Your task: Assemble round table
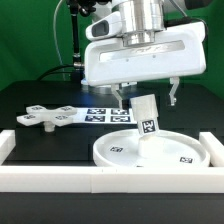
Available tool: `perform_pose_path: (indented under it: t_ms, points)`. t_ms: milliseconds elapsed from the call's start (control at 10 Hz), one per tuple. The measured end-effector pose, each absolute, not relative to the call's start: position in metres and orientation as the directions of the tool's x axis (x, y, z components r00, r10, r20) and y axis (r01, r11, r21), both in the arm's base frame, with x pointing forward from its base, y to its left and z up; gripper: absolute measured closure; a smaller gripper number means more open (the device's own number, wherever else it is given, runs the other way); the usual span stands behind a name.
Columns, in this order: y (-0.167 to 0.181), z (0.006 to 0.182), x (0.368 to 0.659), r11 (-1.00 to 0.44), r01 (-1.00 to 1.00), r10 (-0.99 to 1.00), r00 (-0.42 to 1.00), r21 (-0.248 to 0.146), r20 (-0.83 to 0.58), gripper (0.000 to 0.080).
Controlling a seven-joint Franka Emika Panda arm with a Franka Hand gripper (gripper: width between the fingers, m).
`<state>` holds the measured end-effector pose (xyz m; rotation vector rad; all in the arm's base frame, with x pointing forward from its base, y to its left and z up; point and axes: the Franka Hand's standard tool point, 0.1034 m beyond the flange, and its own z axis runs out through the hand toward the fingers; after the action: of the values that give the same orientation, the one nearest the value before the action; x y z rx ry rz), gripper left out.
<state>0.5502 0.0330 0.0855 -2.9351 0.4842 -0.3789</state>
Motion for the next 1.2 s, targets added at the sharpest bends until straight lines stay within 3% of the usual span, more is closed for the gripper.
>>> perform_pose_path:
  t_ms: [100, 200, 600, 800, 1200]
  points:
    - [0.034, 0.086, 0.550, -0.938, -0.296, -0.332, 0.917, -0.180, 0.223, 0.0317]
    - [0.033, 0.086, 0.550, -0.938, -0.298, -0.333, 0.916, -0.180, 0.223, 0.0393]
    - [0.033, 0.085, 0.551, -0.918, -0.347, -0.384, 0.900, -0.193, 0.206, 0.0393]
    - [0.026, 0.084, 0.560, -0.771, -0.592, -0.630, 0.764, -0.235, 0.142, 0.0393]
    - [0.025, 0.083, 0.555, -0.452, -0.855, -0.883, 0.469, -0.256, -0.007, 0.0392]
